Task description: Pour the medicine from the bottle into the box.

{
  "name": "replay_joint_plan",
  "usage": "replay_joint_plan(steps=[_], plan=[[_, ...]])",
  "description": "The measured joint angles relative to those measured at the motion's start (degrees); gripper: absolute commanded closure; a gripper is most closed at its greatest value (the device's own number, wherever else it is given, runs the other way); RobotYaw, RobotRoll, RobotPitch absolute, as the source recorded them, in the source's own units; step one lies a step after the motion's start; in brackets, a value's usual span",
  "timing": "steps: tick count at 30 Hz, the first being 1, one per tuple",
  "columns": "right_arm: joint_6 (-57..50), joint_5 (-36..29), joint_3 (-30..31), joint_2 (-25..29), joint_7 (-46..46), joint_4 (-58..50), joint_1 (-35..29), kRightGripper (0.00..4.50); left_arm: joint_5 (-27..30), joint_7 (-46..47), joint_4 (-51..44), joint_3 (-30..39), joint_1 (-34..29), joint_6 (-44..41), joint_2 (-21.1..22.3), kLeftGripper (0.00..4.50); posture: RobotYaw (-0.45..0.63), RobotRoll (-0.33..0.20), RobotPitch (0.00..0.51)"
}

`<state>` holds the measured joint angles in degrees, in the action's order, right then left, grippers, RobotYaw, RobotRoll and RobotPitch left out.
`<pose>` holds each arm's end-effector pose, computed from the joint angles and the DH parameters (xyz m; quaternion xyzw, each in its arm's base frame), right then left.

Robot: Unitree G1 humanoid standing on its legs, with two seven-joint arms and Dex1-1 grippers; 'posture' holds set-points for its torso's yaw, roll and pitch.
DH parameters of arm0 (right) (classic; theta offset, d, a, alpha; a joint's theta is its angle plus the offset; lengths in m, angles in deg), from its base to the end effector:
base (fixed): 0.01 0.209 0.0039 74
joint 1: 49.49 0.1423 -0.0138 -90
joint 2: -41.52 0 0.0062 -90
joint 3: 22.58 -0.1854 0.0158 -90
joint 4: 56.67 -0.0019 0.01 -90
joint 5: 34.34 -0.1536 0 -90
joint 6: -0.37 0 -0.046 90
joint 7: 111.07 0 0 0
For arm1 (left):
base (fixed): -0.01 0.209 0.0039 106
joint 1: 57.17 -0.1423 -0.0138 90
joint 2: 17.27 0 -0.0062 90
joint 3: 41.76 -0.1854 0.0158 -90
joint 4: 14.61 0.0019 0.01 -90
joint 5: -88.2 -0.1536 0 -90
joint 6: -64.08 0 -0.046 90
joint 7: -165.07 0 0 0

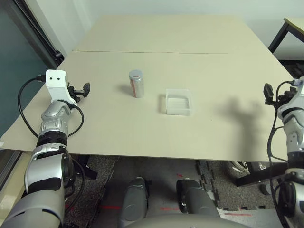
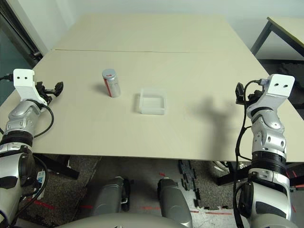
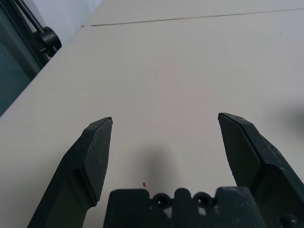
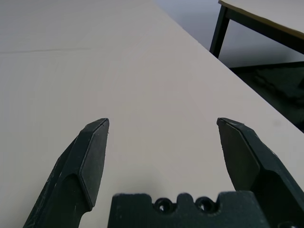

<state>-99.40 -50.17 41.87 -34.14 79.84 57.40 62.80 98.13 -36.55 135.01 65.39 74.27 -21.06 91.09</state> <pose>0.2637 -0.3358 0.1173 -0.0065 0.0028 -0.1445 0.9895 0.3101 0.3354 0.1105 0.0400 0.0463 0.0512 0.9968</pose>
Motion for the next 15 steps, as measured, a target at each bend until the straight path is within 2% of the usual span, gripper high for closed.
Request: replay_joint_plan(steps=[6, 9, 15], plan=[[-1.8, -1.3, 0.1, -1.0, 1.4, -1.9, -1.9, 0.00, -0.3, 0.0, 1.9, -0.2, 0.6, 0.4, 0.0, 0.03, -0.03, 0.000, 0.109], [-2.7, -2.0, 0.1, -0.4, 3.1, -1.9, -0.8, 0.00, 0.0, -2.0, 1.3, -0.2, 0.8, 0.1, -0.1, 0.03, -0.01, 0.000, 0.106], [-6.3, -3.7, 0.7, 3.9, 9.3, -4.6, 2.2, 0.00, 4.7, -11.8, -10.6, -0.1, 0.3, -6.1, 0.2, 0.03, 0.03, 0.000, 0.103]])
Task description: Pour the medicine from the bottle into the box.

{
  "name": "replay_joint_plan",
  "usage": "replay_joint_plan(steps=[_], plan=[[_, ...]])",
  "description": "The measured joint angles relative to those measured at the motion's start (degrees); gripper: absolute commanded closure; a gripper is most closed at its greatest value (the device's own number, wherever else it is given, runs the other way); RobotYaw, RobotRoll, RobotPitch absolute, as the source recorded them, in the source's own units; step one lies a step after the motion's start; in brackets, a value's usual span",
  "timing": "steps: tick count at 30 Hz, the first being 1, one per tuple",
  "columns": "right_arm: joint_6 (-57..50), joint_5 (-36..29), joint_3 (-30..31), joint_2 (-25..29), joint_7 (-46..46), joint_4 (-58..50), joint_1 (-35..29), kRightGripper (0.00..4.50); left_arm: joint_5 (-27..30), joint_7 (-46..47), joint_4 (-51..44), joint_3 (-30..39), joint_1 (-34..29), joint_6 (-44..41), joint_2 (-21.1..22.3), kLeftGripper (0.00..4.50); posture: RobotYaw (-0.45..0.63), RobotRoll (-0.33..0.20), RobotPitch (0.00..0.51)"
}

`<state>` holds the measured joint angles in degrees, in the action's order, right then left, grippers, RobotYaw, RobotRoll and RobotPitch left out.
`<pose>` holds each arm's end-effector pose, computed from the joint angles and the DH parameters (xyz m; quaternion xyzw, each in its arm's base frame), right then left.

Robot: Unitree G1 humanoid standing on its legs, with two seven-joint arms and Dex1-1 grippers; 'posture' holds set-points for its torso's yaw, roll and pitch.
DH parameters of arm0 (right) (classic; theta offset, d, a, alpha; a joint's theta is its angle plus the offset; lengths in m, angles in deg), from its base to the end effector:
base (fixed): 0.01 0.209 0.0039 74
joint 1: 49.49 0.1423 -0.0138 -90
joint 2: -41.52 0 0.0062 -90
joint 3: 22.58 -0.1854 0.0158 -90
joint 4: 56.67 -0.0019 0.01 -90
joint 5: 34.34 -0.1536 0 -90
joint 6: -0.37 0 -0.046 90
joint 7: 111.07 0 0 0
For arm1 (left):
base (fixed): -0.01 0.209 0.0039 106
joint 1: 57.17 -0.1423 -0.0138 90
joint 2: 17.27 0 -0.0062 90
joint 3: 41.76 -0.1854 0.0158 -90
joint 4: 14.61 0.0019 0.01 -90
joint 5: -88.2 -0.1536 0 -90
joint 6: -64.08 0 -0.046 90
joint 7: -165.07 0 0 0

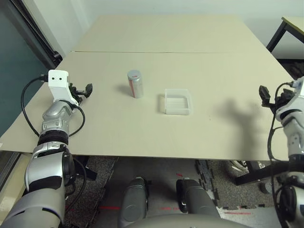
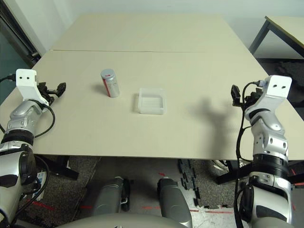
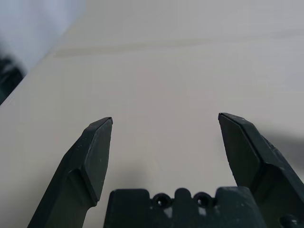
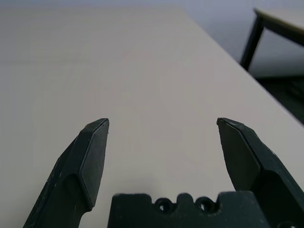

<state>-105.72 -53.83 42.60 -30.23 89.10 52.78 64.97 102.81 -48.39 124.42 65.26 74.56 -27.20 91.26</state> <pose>0.2675 -0.3383 0.1504 -0.0063 -0.0130 -0.0479 0.9987 0.3180 0.3281 0.1428 0.0192 -0.0037 -0.0716 0.9972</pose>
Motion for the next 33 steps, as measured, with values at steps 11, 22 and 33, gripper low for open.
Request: replay_joint_plan(steps=[11, 22, 33], plan=[[-18.6, -8.1, 10.1, 4.1, 17.6, -18.8, 0.4, 0.00, 8.5, -12.4, -34.3, -1.0, -16.2, -22.3, 4.4, 0.03, 0.05, 0.000, 0.096], [-30.0, -12.8, 18.6, 4.1, 22.7, -29.0, 2.2, 0.00, 8.5, -12.7, -38.1, -7.2, -14.3, -23.4, -0.9, 0.03, 0.02, 0.000, 0.083], [-30.2, -12.8, 19.9, 1.3, 21.5, -30.3, 3.1, 0.00, 3.0, -14.1, -21.7, -11.9, -5.7, -11.5, -5.9, 0.03, -0.03, 0.000, 0.070]])
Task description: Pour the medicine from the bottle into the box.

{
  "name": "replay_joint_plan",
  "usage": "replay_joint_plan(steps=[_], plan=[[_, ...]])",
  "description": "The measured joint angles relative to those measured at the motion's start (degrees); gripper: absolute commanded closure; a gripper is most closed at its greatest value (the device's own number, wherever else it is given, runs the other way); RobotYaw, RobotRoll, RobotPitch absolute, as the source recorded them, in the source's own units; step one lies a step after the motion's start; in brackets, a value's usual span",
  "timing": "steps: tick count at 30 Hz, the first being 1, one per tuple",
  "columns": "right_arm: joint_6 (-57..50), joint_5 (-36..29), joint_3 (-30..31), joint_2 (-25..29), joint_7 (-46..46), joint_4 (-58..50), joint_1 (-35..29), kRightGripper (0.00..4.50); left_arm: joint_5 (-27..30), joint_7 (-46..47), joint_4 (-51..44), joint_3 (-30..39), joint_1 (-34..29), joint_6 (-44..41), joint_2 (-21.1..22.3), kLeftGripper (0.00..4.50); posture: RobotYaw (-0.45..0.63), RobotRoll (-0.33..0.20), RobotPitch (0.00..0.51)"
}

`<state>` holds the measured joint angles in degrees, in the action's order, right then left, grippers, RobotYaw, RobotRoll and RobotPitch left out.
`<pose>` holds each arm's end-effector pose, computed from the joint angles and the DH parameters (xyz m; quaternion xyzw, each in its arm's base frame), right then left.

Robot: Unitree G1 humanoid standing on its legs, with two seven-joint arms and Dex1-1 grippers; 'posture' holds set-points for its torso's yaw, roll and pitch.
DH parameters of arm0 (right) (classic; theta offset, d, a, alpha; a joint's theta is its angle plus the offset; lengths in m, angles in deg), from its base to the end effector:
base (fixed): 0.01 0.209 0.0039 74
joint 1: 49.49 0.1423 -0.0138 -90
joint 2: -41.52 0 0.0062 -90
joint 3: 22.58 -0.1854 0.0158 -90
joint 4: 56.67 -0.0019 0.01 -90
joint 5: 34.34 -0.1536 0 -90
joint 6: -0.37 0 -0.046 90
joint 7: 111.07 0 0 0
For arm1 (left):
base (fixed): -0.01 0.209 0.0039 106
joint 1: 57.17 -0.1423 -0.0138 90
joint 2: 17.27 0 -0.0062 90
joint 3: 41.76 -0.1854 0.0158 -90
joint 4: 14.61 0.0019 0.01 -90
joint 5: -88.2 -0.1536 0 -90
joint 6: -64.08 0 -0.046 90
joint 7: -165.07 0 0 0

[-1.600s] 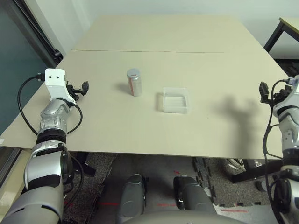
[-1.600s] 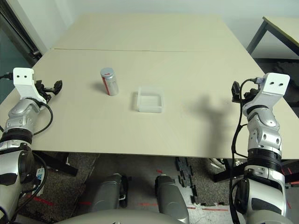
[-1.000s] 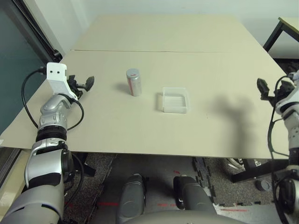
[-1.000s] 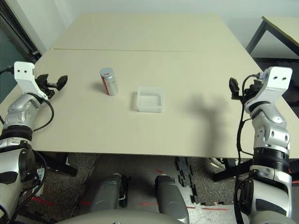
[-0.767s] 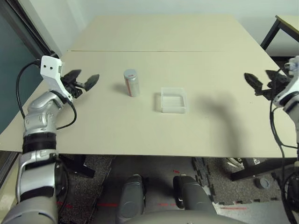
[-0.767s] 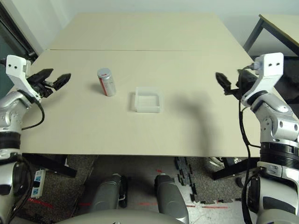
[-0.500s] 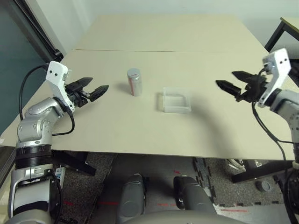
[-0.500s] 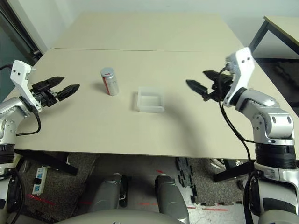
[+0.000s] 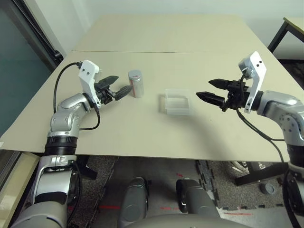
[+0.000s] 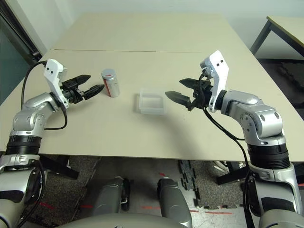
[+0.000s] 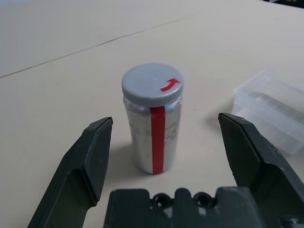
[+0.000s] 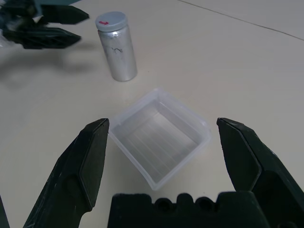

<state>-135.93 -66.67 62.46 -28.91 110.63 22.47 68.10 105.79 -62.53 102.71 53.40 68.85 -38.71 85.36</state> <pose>0.2733 -0.2243 0.1990 -0.0280 0.0823 0.4076 0.9090 0.3256 0.2551 0.1447 0.0416 0.0254 -0.3340 0.9413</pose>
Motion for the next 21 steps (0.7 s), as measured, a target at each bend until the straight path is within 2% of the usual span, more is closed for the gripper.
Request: replay_joint_plan(steps=[21], plan=[[-2.5, -2.1, -0.7, -2.9, -5.3, -4.7, -0.9, 0.00, -4.6, -0.8, 22.6, -0.1, 8.0, 13.8, -3.6, 0.03, -0.11, 0.000, 0.071]])
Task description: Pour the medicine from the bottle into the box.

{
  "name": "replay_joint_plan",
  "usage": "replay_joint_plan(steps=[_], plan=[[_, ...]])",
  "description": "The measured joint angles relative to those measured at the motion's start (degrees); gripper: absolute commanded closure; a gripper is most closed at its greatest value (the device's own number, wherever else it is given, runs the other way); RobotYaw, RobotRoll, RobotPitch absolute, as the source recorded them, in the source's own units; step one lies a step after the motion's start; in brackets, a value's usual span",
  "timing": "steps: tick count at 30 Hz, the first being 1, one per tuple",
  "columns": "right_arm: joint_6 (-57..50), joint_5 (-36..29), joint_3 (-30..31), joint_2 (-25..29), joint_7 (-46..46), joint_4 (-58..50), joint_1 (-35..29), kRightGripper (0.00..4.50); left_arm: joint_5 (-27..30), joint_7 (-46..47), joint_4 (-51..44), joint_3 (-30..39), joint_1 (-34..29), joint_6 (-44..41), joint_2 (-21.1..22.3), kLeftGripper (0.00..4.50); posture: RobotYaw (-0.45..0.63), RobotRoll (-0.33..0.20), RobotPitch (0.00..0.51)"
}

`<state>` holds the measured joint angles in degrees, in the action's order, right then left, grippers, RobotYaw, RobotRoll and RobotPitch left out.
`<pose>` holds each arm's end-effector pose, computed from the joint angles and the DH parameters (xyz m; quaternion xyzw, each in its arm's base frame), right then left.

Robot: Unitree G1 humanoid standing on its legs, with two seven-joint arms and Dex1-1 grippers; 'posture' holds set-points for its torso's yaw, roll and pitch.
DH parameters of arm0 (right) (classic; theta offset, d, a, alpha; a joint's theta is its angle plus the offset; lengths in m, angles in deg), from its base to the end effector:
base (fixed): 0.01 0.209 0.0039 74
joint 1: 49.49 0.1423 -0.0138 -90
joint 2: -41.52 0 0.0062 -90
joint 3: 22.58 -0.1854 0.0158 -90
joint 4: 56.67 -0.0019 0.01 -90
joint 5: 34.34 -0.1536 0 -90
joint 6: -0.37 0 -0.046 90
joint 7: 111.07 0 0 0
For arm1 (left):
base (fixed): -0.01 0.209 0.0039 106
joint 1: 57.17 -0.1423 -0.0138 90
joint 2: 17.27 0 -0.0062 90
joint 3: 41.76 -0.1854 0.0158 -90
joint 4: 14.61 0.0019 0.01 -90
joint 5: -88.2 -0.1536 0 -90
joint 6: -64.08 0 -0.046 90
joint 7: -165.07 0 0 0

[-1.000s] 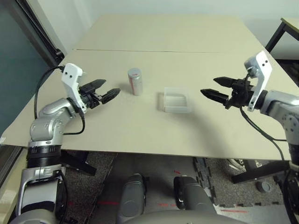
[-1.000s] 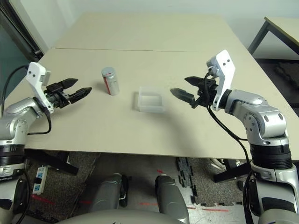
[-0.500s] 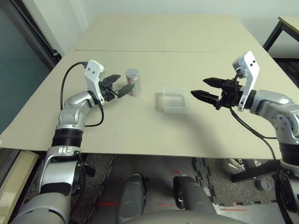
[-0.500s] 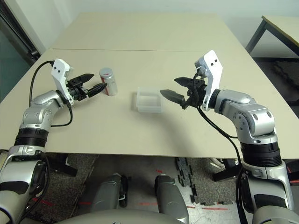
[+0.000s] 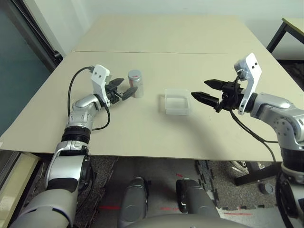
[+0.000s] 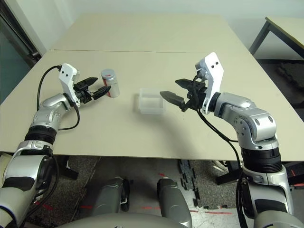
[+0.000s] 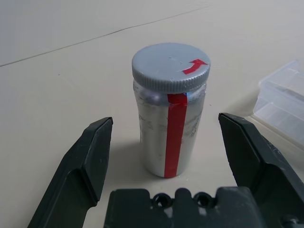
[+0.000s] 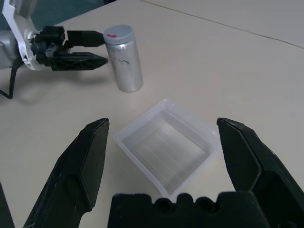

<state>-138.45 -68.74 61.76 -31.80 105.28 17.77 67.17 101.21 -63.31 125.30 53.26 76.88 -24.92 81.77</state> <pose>0.2658 -0.2110 0.2000 -0.0112 0.0681 0.3981 0.9147 0.3457 0.2512 0.1179 0.0380 0.0339 -0.3198 0.9461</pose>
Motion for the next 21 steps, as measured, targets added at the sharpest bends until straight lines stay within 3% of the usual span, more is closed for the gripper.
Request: replay_joint_plan(steps=[21], plan=[[-0.5, -2.3, -1.9, -2.1, -3.8, -1.1, 0.4, 0.00, -6.6, 3.8, 16.2, -1.0, 6.4, 7.9, -2.6, 0.03, -0.14, 0.000, 0.057]])
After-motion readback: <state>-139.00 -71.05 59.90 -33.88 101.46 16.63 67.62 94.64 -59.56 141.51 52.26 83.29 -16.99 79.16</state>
